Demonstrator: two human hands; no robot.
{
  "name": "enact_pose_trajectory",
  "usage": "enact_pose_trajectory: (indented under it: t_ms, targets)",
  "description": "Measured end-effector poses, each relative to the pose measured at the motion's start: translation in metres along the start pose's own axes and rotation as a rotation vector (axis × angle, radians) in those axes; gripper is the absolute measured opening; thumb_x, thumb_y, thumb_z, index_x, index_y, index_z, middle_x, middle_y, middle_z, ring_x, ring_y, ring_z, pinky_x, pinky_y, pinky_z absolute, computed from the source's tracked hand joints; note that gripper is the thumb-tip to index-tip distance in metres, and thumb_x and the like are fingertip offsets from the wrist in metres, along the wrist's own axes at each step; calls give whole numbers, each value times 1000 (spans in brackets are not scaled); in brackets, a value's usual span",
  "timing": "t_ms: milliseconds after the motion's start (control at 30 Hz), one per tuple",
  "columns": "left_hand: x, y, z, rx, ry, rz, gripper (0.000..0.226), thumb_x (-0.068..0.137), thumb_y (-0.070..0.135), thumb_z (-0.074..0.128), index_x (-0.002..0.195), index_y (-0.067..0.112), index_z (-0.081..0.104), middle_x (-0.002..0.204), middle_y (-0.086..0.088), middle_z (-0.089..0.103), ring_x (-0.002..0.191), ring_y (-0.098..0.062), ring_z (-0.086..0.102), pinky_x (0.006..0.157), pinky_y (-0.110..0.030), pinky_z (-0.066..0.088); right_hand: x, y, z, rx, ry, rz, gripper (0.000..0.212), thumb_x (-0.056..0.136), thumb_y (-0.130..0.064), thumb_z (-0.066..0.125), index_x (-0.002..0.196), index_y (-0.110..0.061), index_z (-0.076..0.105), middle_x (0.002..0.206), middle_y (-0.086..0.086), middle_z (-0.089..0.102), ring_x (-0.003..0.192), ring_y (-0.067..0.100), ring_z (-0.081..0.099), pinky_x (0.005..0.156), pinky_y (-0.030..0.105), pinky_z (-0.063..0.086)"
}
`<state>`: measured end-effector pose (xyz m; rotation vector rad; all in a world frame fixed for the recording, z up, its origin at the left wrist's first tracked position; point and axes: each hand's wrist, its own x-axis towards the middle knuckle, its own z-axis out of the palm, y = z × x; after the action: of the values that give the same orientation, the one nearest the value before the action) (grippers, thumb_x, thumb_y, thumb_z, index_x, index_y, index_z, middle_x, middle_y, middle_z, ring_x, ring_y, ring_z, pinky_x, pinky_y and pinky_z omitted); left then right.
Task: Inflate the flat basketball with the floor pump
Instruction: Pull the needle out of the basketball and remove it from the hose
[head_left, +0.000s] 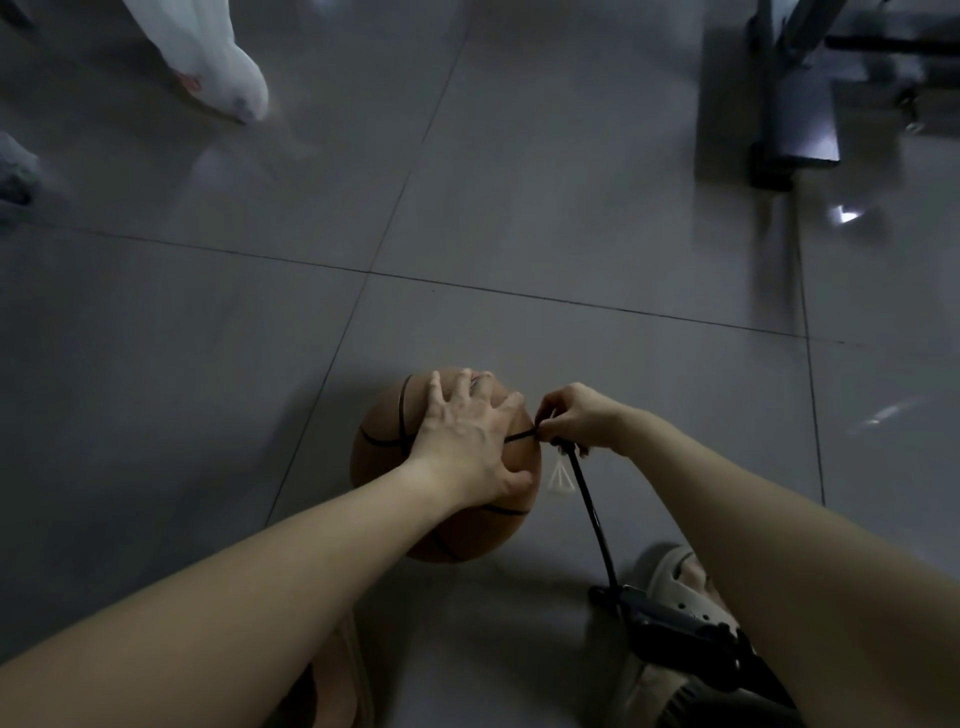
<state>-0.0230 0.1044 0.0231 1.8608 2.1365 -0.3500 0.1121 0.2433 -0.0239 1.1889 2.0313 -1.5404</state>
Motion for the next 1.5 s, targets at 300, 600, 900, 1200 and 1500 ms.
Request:
enact_pose_trajectory:
  t_ms: [300,600,900,1200,1500]
  targets:
    - [13,21,2,146,25,-13,81,82,73,46,152,32,37,157,-17,29,147,-41,19,116,-67,14,9,2,12,-221,76,-26,18,99,-25,53,102,-11,64,86,8,65,69,21,60,64,40,55]
    - [13,20,4,129,49,-20,78,80,77,46,144,32,48,154,-16,34,146,-40,22,115,-67,16,8,12,16,-220,106,-80,13,98,-25,56,95,-13,62,80,0,57,68,15,53,63,29,46]
    - [10,16,1,124,37,-6,82,79,79,49,146,32,45,155,-15,33,147,-40,21,115,-67,16,6,8,12,-119,63,-78,19,96,-22,60,80,-14,66,75,6,60,60,16,50,56,30,44]
    - [9,15,0,130,34,1,83,78,79,51,146,31,46,155,-15,33,145,-40,23,114,-66,17,-2,9,13,7,96,-51,21,96,-10,54,91,0,72,67,7,56,47,10,41,43,22,36]
    - [11,8,1,132,26,-15,84,76,81,46,146,33,45,154,-14,33,145,-39,23,115,-66,17,-14,27,-4,195,187,1,28,98,-8,46,95,0,73,68,10,47,52,20,38,40,26,34]
